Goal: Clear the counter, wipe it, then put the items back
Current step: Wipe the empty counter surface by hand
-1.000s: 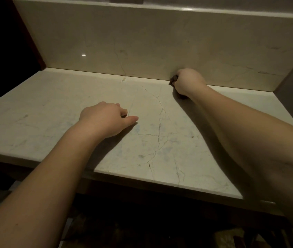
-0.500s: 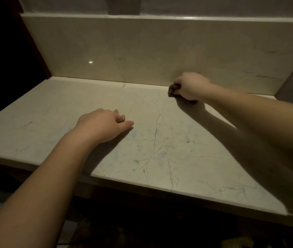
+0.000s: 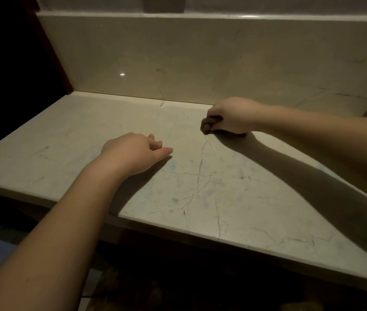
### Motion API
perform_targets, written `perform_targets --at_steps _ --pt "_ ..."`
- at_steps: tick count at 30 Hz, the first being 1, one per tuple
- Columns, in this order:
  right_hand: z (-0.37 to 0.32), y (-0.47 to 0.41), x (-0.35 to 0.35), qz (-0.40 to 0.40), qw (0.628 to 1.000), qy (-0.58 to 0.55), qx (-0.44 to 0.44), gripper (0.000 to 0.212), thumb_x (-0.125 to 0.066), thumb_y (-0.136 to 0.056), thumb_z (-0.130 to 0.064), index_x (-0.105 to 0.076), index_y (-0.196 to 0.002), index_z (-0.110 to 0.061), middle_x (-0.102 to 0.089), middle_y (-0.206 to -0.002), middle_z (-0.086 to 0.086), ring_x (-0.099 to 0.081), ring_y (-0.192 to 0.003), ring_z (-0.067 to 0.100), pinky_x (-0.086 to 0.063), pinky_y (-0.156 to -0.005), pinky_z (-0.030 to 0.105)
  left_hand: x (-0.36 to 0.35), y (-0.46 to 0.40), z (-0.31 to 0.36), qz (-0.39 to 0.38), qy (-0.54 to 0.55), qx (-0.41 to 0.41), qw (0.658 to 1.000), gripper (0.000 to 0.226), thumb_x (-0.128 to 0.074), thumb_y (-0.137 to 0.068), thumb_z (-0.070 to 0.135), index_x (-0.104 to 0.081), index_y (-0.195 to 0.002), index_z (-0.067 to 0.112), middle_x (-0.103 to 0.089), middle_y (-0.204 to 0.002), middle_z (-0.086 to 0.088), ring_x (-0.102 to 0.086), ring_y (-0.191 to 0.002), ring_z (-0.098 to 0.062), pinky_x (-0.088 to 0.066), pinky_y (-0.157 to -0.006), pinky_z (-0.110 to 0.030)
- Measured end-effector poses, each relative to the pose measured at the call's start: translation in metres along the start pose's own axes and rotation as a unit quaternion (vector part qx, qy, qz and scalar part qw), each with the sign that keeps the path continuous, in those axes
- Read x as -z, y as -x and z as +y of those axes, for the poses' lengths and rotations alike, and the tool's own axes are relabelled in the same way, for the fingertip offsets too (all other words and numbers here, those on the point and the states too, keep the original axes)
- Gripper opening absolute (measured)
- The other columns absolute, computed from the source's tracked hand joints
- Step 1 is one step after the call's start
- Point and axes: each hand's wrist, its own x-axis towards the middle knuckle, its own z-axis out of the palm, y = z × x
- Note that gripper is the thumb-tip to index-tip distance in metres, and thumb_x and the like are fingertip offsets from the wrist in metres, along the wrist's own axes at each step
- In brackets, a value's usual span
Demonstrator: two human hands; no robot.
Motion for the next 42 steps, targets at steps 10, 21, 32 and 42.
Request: perform_targets --at_steps 10,21,32,42 --pt "0.013 -0.030 -0.009 0.092 0.986 -0.083 -0.115 0.010 -0.056 -0.089 -0.025 -0.058 -0.086 -0.016 -0.057 -0.095 0.005 -0.054 -0.096 0.031 -0.041 -0.072 0.035 0.002 0.000 -0.003 0.000 0.016 -0.006 1.000 0.060 -0.034 -0.088 0.073 -0.049 -0.137 0.041 -0.027 -0.154 0.022 -0.040 -0.134 -0.015 -0.042 -0.100 -0.041" --pt "0.009 -0.007 -0.012 0.077 0.993 -0.061 -0.059 0.020 -0.057 -0.090 -0.031 -0.063 -0.101 -0.015 -0.056 -0.093 0.004 -0.048 -0.085 0.023 -0.033 -0.067 0.032 0.002 0.000 -0.004 0.005 -0.012 -0.023 1.000 0.060 -0.031 -0.089 0.073 -0.049 -0.137 0.040 -0.028 -0.154 0.019 -0.041 -0.133 -0.017 -0.043 -0.099 -0.041" --pt "-0.037 0.067 -0.015 0.102 0.989 -0.108 0.004 0.022 -0.055 -0.092 -0.032 -0.065 -0.109 -0.021 -0.058 -0.105 -0.002 -0.052 -0.095 0.017 -0.032 -0.071 0.028 -0.001 -0.003 -0.006 0.021 -0.026 -0.040 0.999 0.057 -0.031 -0.090 0.071 -0.057 -0.129 0.039 -0.045 -0.146 0.014 -0.048 -0.125 -0.020 -0.045 -0.094 -0.040" --pt "-0.032 0.047 -0.011 0.076 0.987 -0.057 -0.129 0.018 -0.052 -0.094 -0.031 -0.061 -0.102 -0.019 -0.057 -0.105 0.004 -0.053 -0.102 0.028 -0.040 -0.075 0.035 -0.001 -0.006 -0.006 0.022 -0.040 -0.046 0.998 0.058 -0.033 -0.089 0.071 -0.059 -0.127 0.036 -0.055 -0.137 0.007 -0.053 -0.117 -0.023 -0.043 -0.083 -0.037"
